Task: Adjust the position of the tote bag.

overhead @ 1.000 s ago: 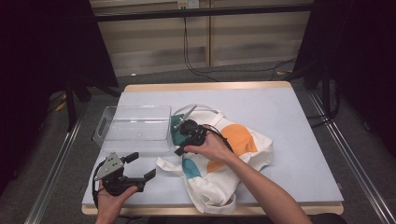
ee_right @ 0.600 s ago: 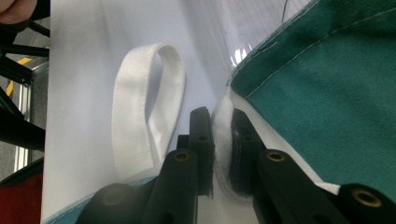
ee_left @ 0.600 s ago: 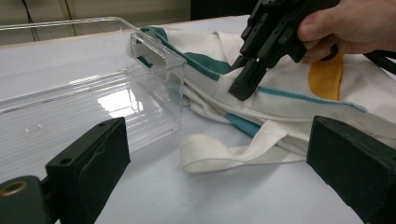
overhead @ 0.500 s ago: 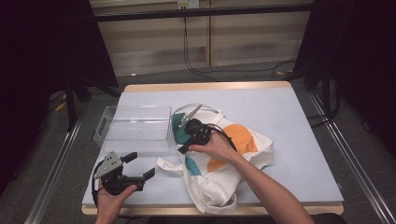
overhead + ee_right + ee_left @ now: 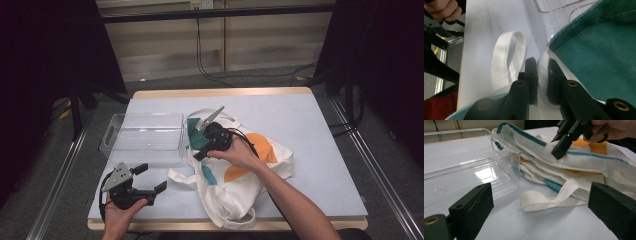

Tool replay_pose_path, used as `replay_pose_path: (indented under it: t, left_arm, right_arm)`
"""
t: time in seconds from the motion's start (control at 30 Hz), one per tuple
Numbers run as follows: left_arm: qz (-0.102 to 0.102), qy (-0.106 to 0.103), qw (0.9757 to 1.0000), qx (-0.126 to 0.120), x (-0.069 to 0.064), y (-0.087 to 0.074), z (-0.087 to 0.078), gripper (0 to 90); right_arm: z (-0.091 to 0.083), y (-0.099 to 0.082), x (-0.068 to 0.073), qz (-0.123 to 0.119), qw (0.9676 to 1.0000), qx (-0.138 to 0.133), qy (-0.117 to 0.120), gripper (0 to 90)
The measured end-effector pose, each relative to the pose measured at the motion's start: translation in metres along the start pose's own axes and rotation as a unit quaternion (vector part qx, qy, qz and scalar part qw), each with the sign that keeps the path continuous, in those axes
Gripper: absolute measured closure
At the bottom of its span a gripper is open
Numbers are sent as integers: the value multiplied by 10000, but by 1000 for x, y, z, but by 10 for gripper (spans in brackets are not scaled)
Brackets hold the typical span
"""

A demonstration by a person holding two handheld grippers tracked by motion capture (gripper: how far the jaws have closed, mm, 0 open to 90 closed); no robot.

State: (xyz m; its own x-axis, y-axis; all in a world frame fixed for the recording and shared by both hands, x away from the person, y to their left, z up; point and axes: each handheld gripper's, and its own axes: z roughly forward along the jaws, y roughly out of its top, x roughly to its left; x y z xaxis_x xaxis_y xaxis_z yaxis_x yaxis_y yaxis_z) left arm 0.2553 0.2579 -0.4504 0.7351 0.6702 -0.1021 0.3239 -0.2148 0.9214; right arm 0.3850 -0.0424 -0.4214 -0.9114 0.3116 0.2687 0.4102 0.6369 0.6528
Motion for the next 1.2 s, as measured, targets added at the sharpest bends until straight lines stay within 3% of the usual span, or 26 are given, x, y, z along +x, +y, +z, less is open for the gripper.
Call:
replay_pose_path:
  t: [0.3, 0.5, 0.7, 0.93, 1.0, 1.2]
  left_arm:
    - [4, -10, 10000, 12, 0, 0, 1, 59]
    - [0, -52, 10000, 21, -1, 1, 1, 74]
    - [29, -42, 10000, 74, -3, 1, 4, 73]
    - [-4, -95, 10000, 30, -1, 0, 2, 73]
    - [8, -22, 10000, 52, -3, 0, 2, 78]
    - [79, -142, 9999, 38, -4, 0, 4, 104]
  right_arm:
    - [-21, -5, -4, -29, 10000, -69, -58, 812]
    - [-46, -17, -7, 38, 9997, -174, -160, 815]
    - [-54, -24, -10, 17, 9995, -132, -276, 818]
    - [-71, -31, -6, -120, 9983, -305, -483, 816]
    - [-75, -34, -7, -107, 9981, -308, -522, 816]
    - [-89, -45, -12, -14, 9976, -411, -549, 816]
